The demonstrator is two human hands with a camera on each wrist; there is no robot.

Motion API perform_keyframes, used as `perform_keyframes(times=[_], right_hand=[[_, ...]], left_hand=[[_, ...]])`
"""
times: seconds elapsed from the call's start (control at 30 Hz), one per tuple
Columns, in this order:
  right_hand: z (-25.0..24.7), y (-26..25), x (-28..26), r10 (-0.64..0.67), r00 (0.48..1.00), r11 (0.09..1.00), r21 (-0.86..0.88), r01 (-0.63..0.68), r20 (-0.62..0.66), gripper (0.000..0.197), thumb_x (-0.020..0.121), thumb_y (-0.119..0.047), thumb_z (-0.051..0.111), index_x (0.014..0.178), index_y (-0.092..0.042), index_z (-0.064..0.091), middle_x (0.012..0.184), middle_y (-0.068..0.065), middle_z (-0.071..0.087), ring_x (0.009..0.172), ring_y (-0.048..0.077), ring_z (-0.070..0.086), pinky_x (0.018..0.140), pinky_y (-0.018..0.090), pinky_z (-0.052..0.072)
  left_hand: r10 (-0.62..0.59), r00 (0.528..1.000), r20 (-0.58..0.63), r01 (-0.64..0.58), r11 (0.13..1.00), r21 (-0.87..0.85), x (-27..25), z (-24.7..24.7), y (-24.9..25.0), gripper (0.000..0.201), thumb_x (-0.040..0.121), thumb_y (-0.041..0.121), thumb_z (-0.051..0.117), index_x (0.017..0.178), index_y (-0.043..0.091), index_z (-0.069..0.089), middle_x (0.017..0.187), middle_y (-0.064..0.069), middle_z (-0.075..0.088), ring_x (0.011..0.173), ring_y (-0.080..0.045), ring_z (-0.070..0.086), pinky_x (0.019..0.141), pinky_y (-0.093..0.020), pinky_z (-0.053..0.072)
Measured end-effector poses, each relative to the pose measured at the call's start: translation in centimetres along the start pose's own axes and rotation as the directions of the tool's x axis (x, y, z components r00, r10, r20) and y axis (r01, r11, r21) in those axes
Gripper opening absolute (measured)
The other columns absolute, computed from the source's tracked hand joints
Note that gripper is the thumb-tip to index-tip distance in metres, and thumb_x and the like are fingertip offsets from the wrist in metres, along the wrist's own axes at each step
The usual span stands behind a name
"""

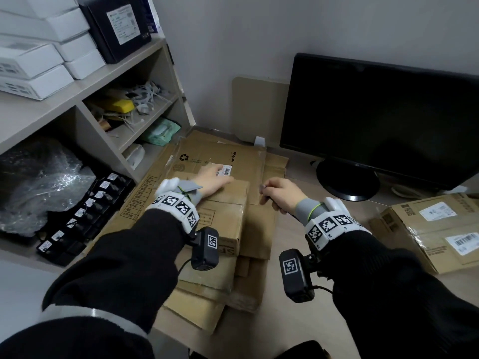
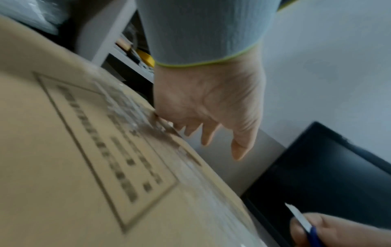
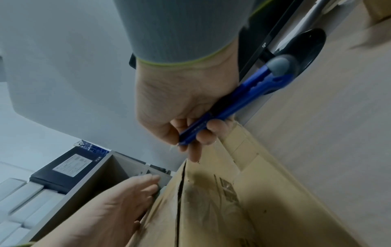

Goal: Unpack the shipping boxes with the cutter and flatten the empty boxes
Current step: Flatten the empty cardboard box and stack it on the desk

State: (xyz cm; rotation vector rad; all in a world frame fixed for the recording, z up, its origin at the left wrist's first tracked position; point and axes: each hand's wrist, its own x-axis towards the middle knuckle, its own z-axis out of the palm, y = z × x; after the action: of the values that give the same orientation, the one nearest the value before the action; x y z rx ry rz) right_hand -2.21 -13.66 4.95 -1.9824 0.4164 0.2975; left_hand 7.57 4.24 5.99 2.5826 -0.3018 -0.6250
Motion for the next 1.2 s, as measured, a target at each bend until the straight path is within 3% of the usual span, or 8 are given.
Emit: perform_keyframes(times=[0.13,0.27,0.4,0.5,0.63,0.87,1.03,1.2], right_hand=[[2.5,-1.7,0.5,-0.135,0.982,0.986,-0.118,0.120,-0.134,0.009,0.091,-0.022,0.050,0.095,-0.023,0.058,0.092,0.001,0.069,0.073,0.020,0.056,0.070,0.031,0.050],[6.2,-4.5,0.4,-0.271,0.950,0.940,-0.256,0.227,-0.155,0.018,0.093,-0.024,0.051,0.108,-0.020,0.061,0.098,0.001,0.065,0.088,0.020,0.056,0.076,0.027,0.044],[8.5,-5.6,0.6,-0.200,0.977,0.920,-0.357,0.159,-0.080,0.021,0.094,-0.028,0.048,0.111,-0.022,0.059,0.111,0.004,0.066,0.099,0.027,0.059,0.077,0.030,0.045],[9.6,-6.7,1.0,-0.157,0.987,0.897,-0.422,0.130,-0.029,0.025,0.095,-0.027,0.048,0.117,-0.022,0.058,0.115,0.005,0.064,0.103,0.027,0.059,0.076,0.026,0.041],[11.1,-8.1,1.9,-0.139,0.990,0.880,-0.453,0.140,0.035,0.029,0.094,-0.022,0.049,0.120,-0.019,0.060,0.120,0.005,0.063,0.109,0.025,0.057,0.080,0.024,0.041],[13.0,-9.5,3.4,-0.221,0.975,0.855,-0.474,0.209,0.030,0.027,0.094,-0.021,0.050,0.117,-0.017,0.064,0.117,0.004,0.066,0.108,0.024,0.059,0.085,0.026,0.044],[14.0,-10.7,4.6,-0.282,0.958,0.795,-0.549,0.260,0.045,0.028,0.095,-0.020,0.048,0.116,-0.014,0.067,0.115,0.007,0.067,0.105,0.026,0.059,0.086,0.030,0.047],[15.0,-11.4,5.7,-0.276,0.960,0.737,-0.629,0.246,0.051,0.027,0.091,-0.018,0.051,0.113,-0.015,0.066,0.112,0.009,0.067,0.103,0.027,0.059,0.082,0.032,0.048]], left_hand=[[-0.045,0.966,-0.253,0.066,0.995,0.074,-1.2,-2.5,-4.1,0.085,0.073,0.050,0.073,0.146,0.031,0.032,0.161,-0.003,0.007,0.147,-0.030,-0.007,0.114,-0.058,-0.002],[-0.128,0.976,-0.177,0.142,0.987,0.069,-3.4,-2.8,-7.8,0.110,0.066,0.061,0.075,0.152,0.028,0.015,0.160,0.000,0.005,0.146,-0.031,0.001,0.117,-0.054,0.008],[-0.182,0.982,-0.043,0.182,0.983,0.013,-5.2,-2.2,-10.4,0.129,0.061,0.056,0.082,0.152,0.023,-0.003,0.156,-0.009,0.006,0.143,-0.035,0.009,0.116,-0.048,0.017],[-0.262,0.965,-0.007,0.257,0.952,-0.168,-6.1,-2.6,-12.3,0.115,0.063,0.053,0.083,0.146,0.013,0.014,0.148,-0.010,0.032,0.128,-0.026,0.039,0.103,-0.034,0.032],[-0.178,0.975,-0.131,0.176,0.984,-0.022,-6.1,-2.6,-12.9,0.080,0.073,0.057,0.073,0.130,0.008,0.044,0.127,-0.006,0.057,0.112,-0.022,0.056,0.079,-0.024,0.040],[-0.098,0.967,-0.234,0.067,0.988,-0.137,-4.0,-3.0,-12.2,0.064,0.074,0.041,0.078,0.124,0.013,0.048,0.116,-0.004,0.061,0.106,-0.022,0.058,0.081,-0.028,0.045],[-0.103,0.979,-0.173,0.034,0.932,-0.360,-2.4,-2.0,-12.4,0.060,0.074,0.024,0.078,0.122,0.016,0.043,0.109,-0.005,0.056,0.091,-0.021,0.054,0.079,-0.034,0.049],[-0.076,0.994,-0.081,0.032,0.893,-0.449,-1.3,-1.3,-12.9,0.072,0.074,0.028,0.081,0.129,0.015,0.038,0.112,-0.003,0.052,0.095,-0.018,0.050,0.077,-0.027,0.040]])
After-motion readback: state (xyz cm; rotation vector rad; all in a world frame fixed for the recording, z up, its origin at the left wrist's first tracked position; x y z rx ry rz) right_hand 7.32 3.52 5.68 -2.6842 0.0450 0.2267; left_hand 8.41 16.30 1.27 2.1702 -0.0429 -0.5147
